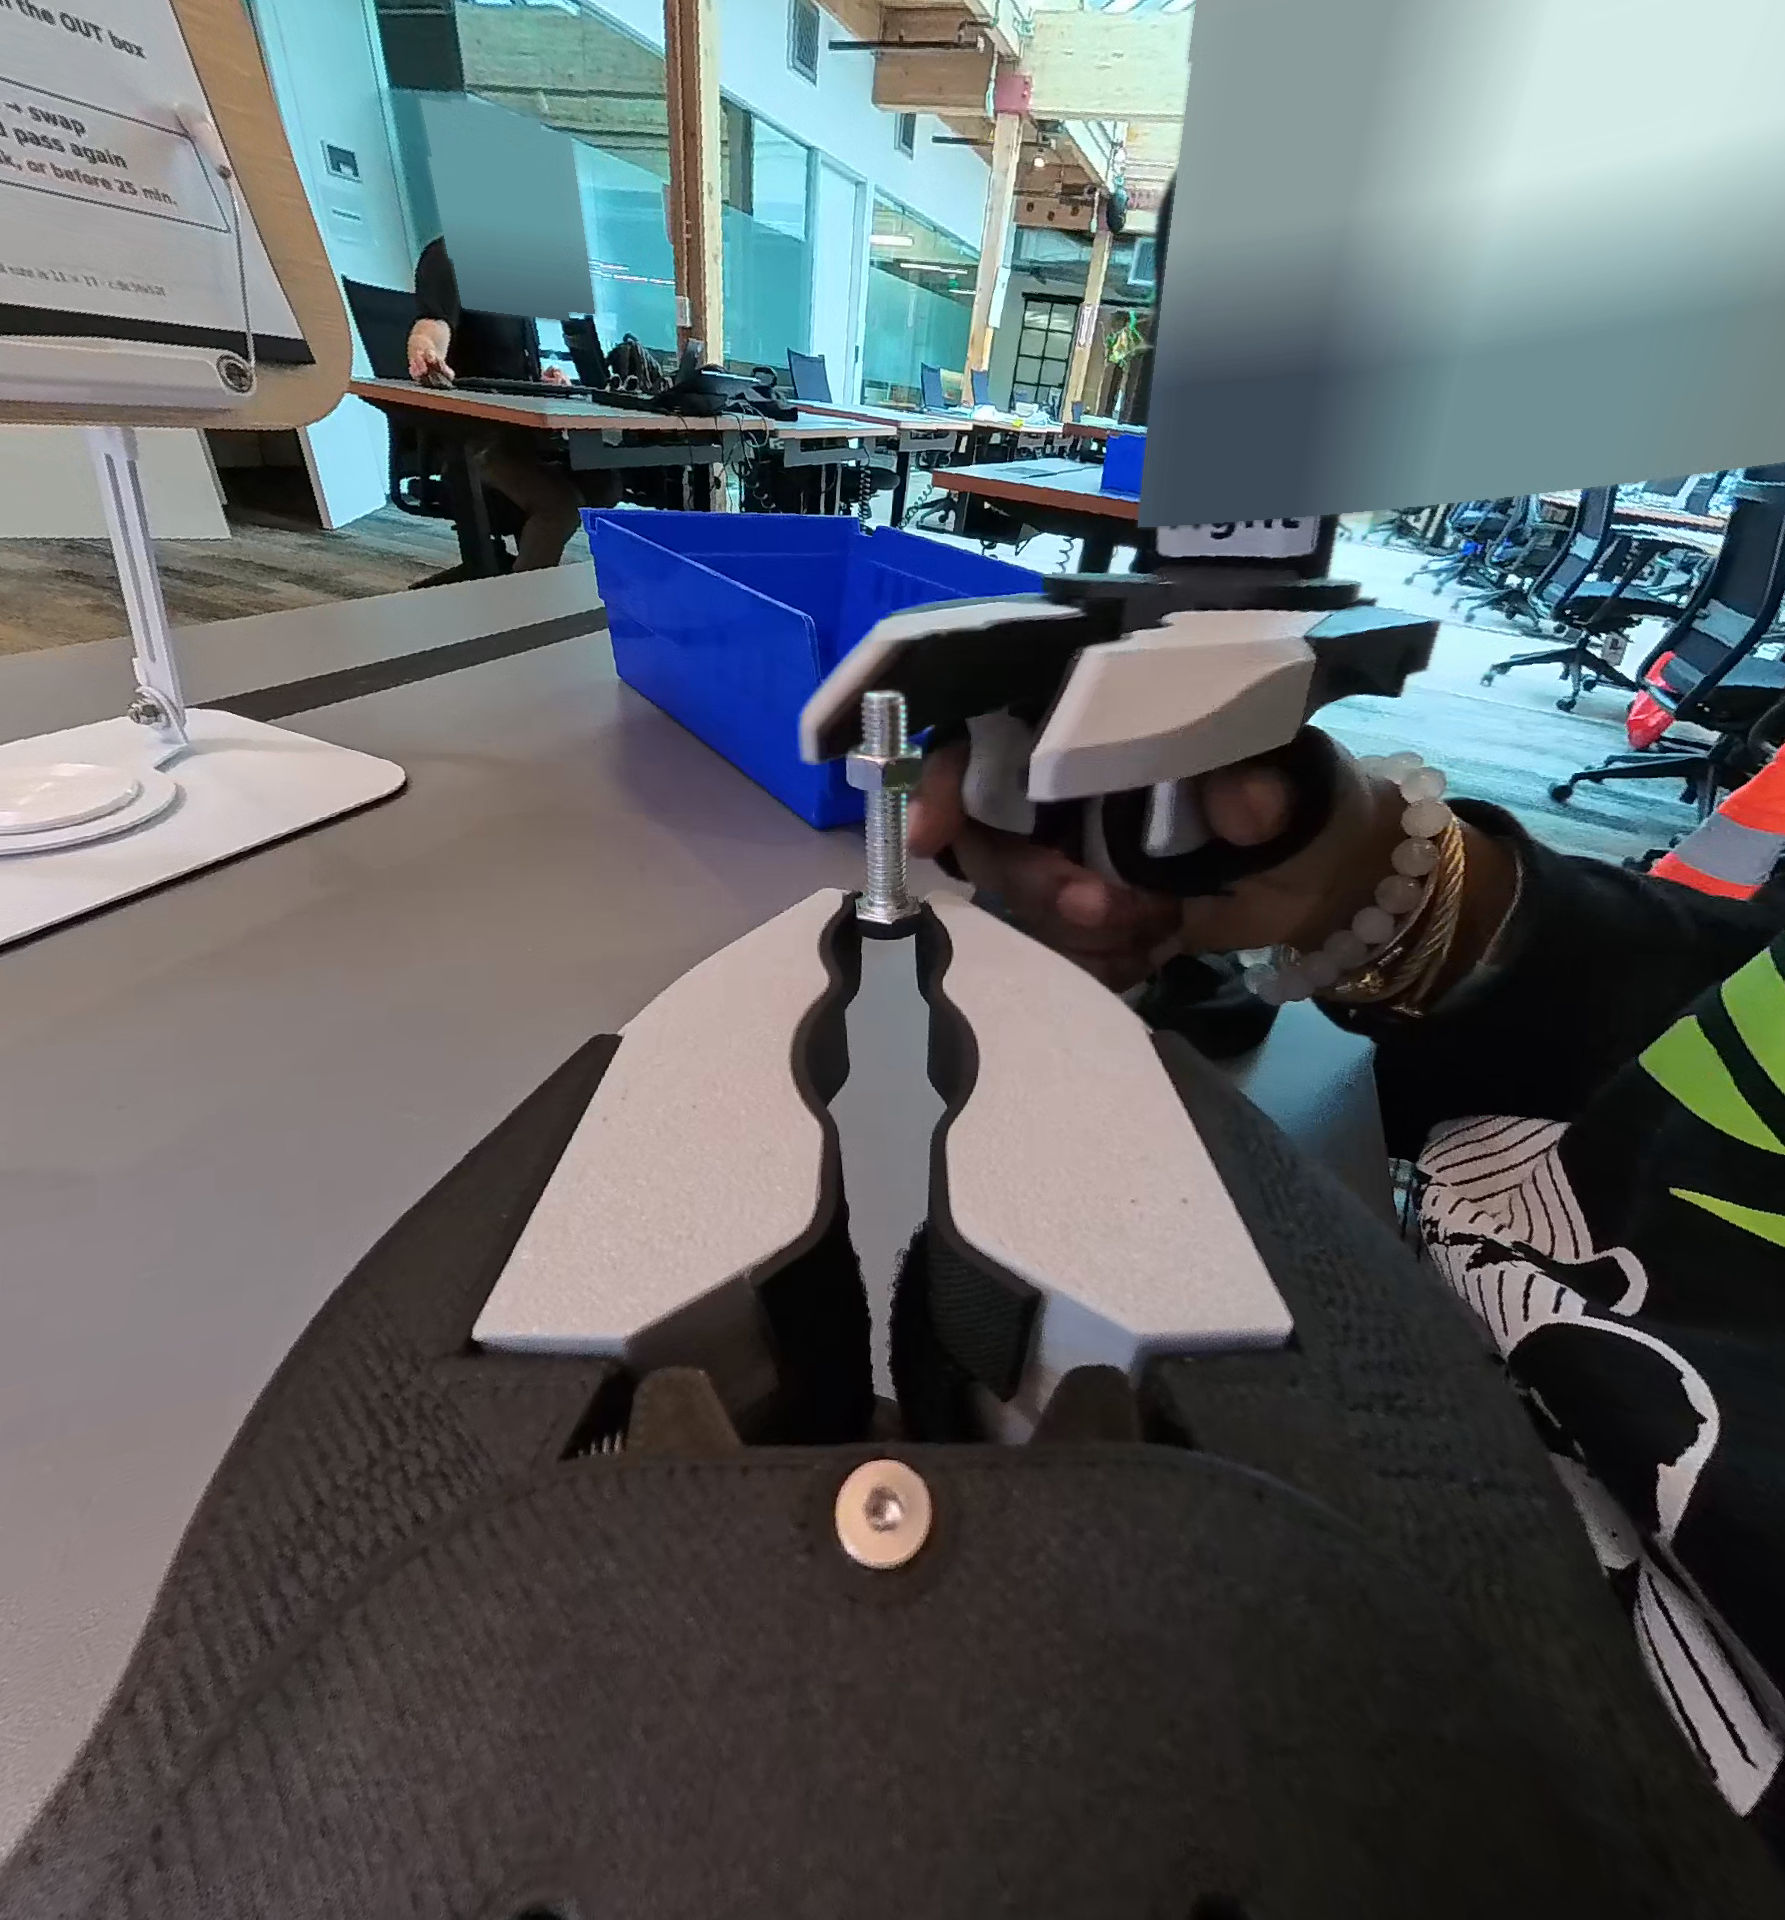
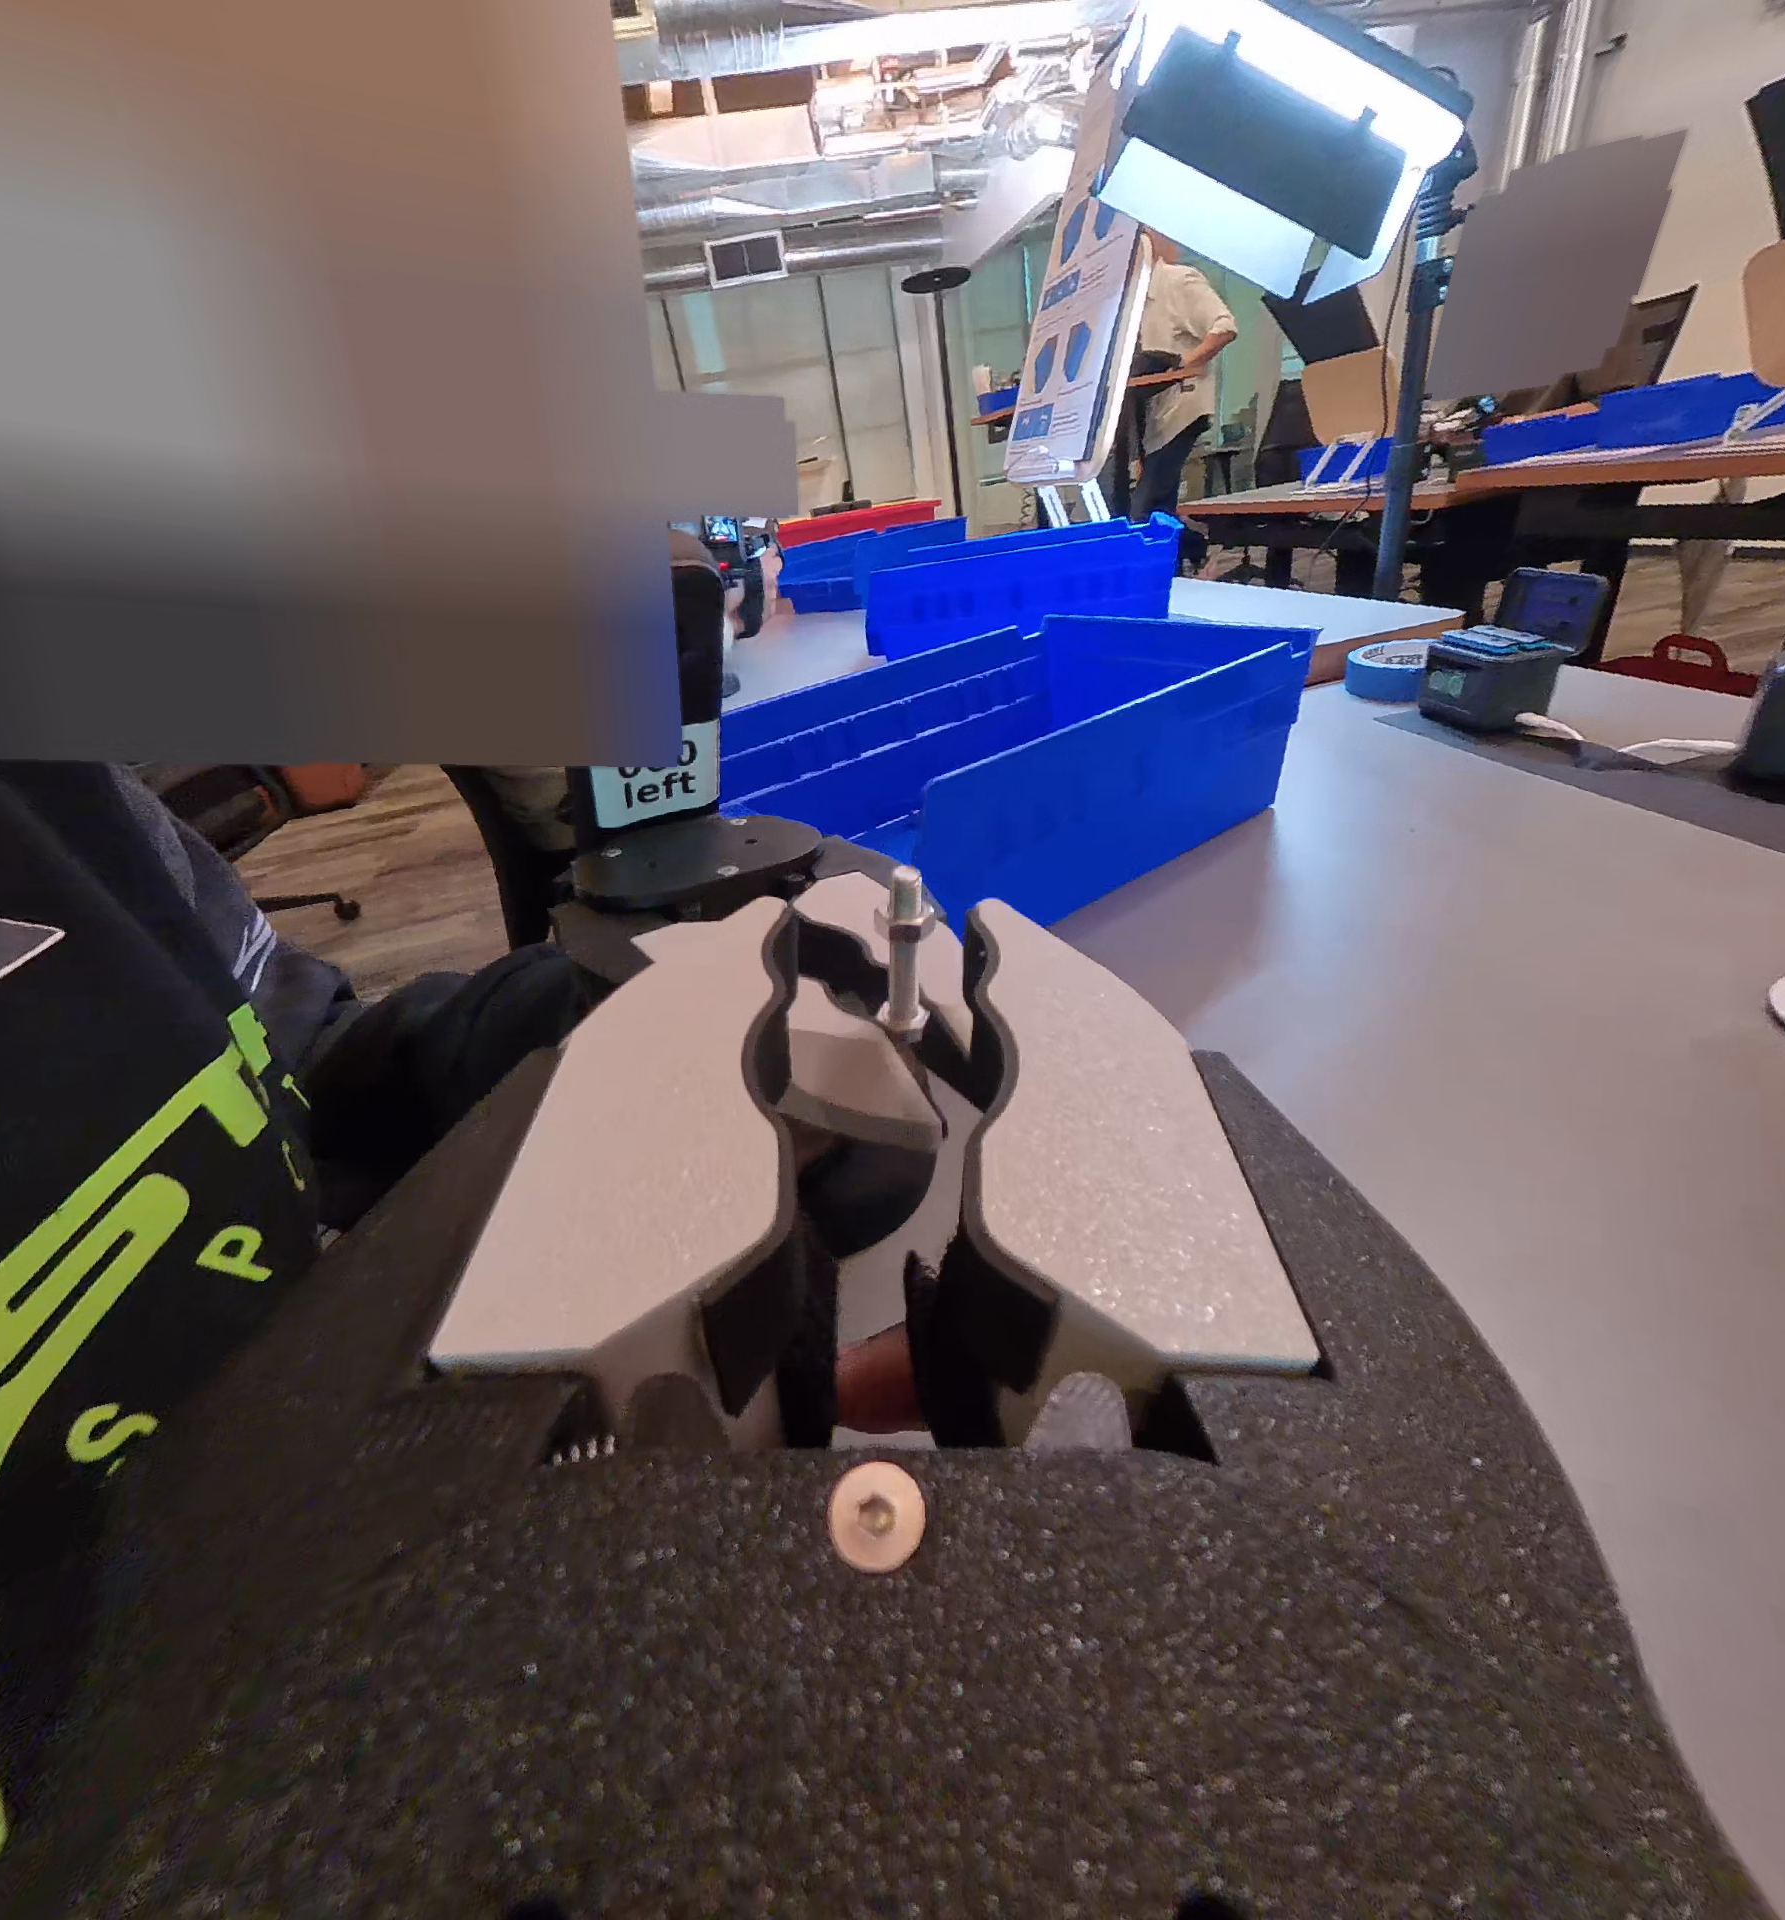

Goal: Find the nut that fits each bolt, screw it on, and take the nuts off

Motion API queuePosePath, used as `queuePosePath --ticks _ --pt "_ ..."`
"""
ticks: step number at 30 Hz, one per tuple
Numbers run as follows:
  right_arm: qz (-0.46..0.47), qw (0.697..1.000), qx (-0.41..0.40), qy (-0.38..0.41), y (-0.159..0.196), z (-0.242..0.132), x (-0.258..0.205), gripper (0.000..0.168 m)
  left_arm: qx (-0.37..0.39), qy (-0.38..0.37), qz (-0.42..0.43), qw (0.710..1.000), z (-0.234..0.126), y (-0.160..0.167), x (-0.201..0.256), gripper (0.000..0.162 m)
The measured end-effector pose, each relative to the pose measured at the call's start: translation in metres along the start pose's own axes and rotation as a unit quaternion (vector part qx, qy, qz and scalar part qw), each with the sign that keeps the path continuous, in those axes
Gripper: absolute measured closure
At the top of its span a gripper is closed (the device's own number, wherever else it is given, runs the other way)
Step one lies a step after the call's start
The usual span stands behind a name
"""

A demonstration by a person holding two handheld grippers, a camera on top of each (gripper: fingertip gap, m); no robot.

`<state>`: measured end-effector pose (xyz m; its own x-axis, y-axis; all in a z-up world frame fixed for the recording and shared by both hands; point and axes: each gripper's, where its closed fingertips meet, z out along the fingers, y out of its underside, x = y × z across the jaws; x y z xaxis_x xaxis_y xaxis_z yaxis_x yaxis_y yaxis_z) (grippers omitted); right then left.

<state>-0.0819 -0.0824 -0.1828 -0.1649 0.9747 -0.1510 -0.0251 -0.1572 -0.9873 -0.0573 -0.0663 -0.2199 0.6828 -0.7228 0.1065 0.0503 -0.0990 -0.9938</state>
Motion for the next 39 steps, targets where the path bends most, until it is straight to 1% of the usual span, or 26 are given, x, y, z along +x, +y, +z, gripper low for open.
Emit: queuePosePath --ticks 4,7,16,17,18,21,24,27,30,35,39 --pt "-0.008 1.000 -0.014 -0.019 0.003 0.016 -0.002 0.136 -0.003 0.003 0.000 1.000 0.000 0.001 0.001 0.152" --pt "-0.009 0.999 -0.019 -0.029 0.003 0.019 -0.005 0.136 -0.002 0.002 -0.001 1.000 0.000 0.001 0.000 0.152" --pt "-0.004 1.000 -0.013 -0.002 0.003 -0.002 -0.006 0.137 -0.001 -0.002 -0.001 1.000 0.000 0.000 -0.001 0.152" --pt "-0.003 1.000 -0.015 -0.001 0.004 -0.006 -0.008 0.138 -0.001 -0.002 -0.001 1.000 0.000 0.000 -0.001 0.152" --pt "-0.002 1.000 -0.018 -0.006 0.005 -0.009 -0.011 0.144 0.000 -0.003 -0.003 1.000 0.000 0.000 -0.002 0.152" --pt "-0.007 0.999 -0.046 -0.015 0.010 -0.018 -0.019 0.150 0.001 -0.003 -0.004 1.000 0.000 0.000 -0.002 0.152" --pt "-0.040 0.997 -0.062 0.019 0.002 -0.023 -0.010 0.151 -0.002 -0.003 0.000 1.000 0.000 0.000 -0.001 0.152" --pt "-0.065 0.994 -0.076 0.037 -0.009 -0.018 -0.001 0.155 -0.003 -0.004 0.003 1.000 0.001 0.000 -0.001 0.152" --pt "-0.080 0.991 -0.102 0.035 -0.012 -0.010 0.002 0.157 -0.005 -0.003 0.004 1.000 0.001 0.001 0.000 0.152" --pt "-0.071 0.987 -0.143 0.023 -0.005 -0.002 0.004 0.158 -0.005 -0.003 0.008 1.000 0.001 0.001 0.000 0.152" --pt "-0.067 0.986 -0.149 0.015 -0.002 0.000 0.003 0.161 -0.006 -0.003 0.010 1.000 0.001 0.001 0.001 0.152"
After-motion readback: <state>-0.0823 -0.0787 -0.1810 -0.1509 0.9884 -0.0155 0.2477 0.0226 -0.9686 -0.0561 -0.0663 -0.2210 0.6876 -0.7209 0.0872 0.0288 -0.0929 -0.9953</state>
